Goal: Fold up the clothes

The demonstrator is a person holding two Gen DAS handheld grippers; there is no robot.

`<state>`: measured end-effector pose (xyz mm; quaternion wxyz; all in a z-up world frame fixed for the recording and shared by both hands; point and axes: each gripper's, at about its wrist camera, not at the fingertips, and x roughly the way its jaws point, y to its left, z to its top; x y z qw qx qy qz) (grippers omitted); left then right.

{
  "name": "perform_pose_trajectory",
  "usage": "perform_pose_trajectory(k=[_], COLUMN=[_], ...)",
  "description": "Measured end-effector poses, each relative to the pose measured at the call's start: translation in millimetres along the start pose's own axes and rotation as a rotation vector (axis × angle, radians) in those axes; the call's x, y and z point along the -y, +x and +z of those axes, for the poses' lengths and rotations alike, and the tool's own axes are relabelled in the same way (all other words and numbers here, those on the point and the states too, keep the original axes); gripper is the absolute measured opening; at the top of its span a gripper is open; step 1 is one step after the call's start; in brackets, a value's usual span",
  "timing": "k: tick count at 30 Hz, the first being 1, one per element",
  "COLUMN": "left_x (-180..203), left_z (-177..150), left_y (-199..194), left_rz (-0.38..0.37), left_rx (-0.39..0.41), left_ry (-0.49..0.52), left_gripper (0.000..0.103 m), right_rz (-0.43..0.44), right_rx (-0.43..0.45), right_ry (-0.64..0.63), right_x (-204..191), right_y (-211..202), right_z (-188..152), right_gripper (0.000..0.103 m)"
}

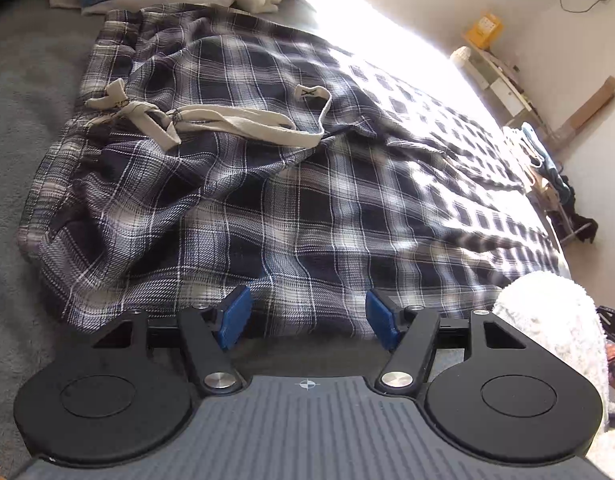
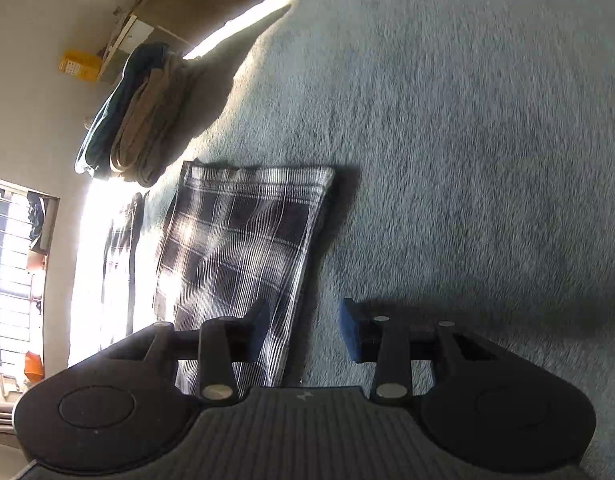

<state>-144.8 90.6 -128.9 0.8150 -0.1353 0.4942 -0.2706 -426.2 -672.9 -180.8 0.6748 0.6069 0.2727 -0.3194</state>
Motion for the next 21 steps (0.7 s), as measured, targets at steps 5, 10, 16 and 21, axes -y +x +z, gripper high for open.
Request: perform_pose_trajectory(k=[5, 10, 16, 21], left_x=[-17.6, -44.6, -67.7, -78.7], left_z=[-14.9, -31.3, -34.2, -30.9], left_y=[-19.2, -42.2, -39.7, -29.6], left_rz=[-0.015, -0.025, -0.044, -0.069], left_rx=[0.013, 0.059, 0.128, 0.177], left_ry=[-0.053, -0.172, -0.308, -0.393], left_gripper=[0.063, 0.063, 0.064, 0.067], right_rz=[-0.022, 0.008, 0.078, 0.100], right_rx=[-0.044, -0.004, -0.007, -0.029], right_ry=[-0.080, -0.006, 0.049, 0.029], right_x=[-14.0, -4.9, 1.1, -7.1], right_y=[16.7, 12.5, 17.3, 27.8], right_z=[-37.2, -41.3, -48.5, -61.7], right_gripper=[0.041, 0.038, 0.038, 0.037])
